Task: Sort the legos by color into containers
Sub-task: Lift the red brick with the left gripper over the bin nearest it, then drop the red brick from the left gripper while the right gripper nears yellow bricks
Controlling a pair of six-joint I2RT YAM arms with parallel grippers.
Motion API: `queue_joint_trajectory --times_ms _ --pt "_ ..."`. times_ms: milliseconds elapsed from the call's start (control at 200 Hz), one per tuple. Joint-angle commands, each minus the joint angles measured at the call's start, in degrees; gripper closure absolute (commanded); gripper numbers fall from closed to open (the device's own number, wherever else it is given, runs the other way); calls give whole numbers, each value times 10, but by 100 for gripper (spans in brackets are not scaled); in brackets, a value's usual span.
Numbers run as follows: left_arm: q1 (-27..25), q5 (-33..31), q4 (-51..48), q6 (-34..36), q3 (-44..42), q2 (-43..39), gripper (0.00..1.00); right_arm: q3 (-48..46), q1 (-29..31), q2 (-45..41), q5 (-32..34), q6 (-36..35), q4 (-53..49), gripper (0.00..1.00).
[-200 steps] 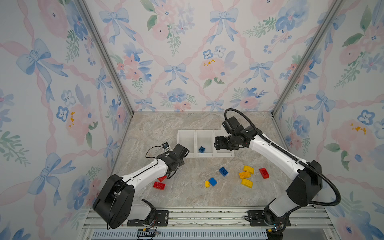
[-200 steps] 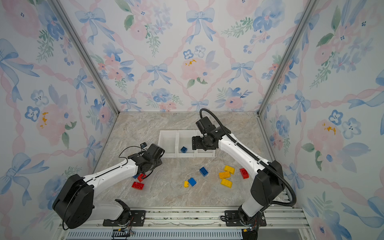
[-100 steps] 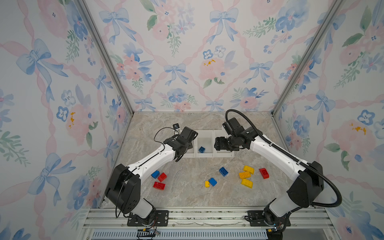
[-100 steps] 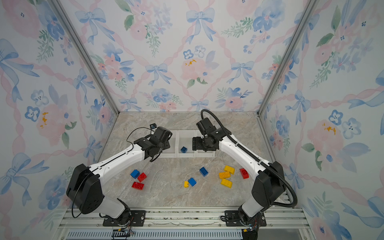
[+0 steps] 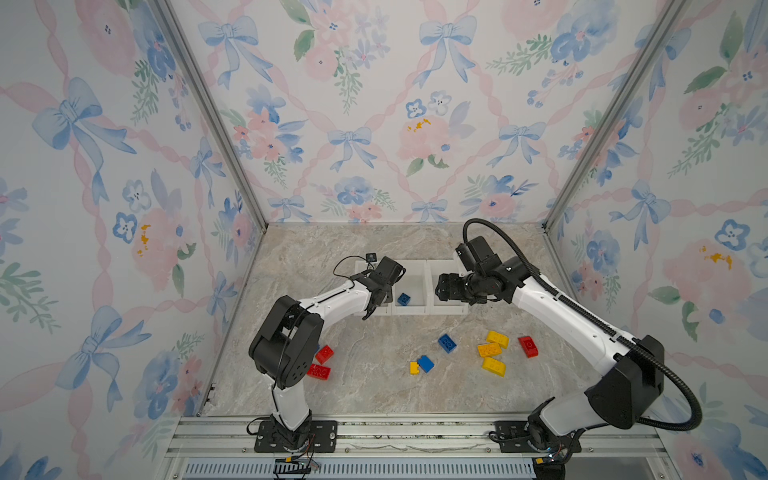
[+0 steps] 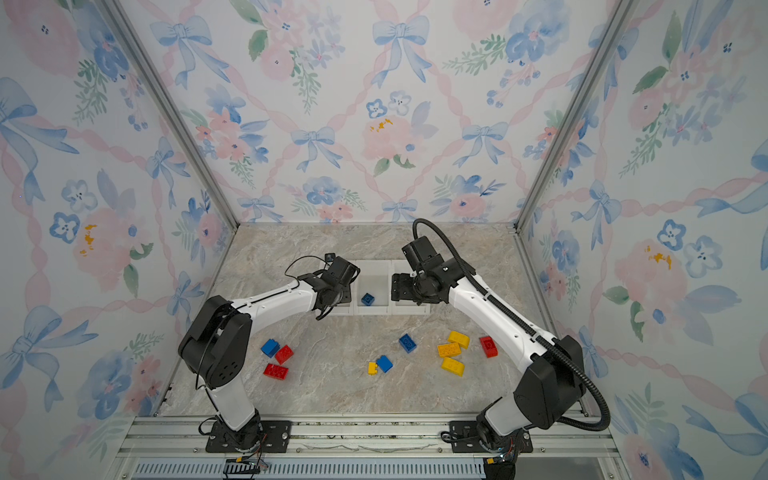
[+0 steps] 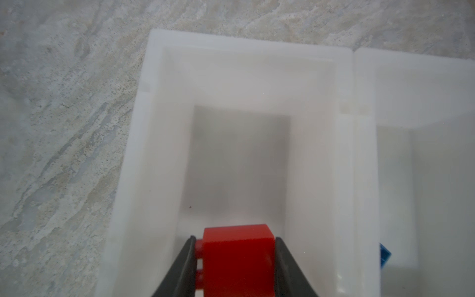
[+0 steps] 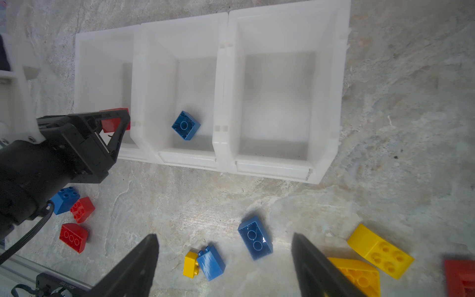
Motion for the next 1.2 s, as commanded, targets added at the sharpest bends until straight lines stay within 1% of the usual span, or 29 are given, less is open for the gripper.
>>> queue_joint_trajectory --times_ms 0,85,190,310,500,650,795,1085,1105,1195 --pt "6 3 10 20 7 11 64 -12 -7 -16 7 9 -15 15" --pt "5 4 10 20 7 11 54 -15 -11 -17 6 9 -16 15" --pt "5 4 10 19 4 6 45 -16 -16 -19 4 8 -19 15" --pt "5 6 9 15 -3 -4 39 -19 -22 -20 1 7 -22 14" --pt "1 3 8 11 -18 -26 35 -28 -28 -26 2 7 -30 14" --pt "-3 1 8 6 -30 -53 32 -48 -43 -37 5 21 -46 14" --pt "-9 3 8 2 -42 -82 31 -79 -57 -53 6 34 -69 14" --pt "-22 16 8 -5 -67 -132 27 -151 -74 -93 32 42 -131 12" --pt "-23 17 8 -6 -68 -135 27 -157 -75 -99 31 59 -132 12" --pt "-24 19 8 -7 -75 -149 26 -190 -78 -122 25 74 -133 11"
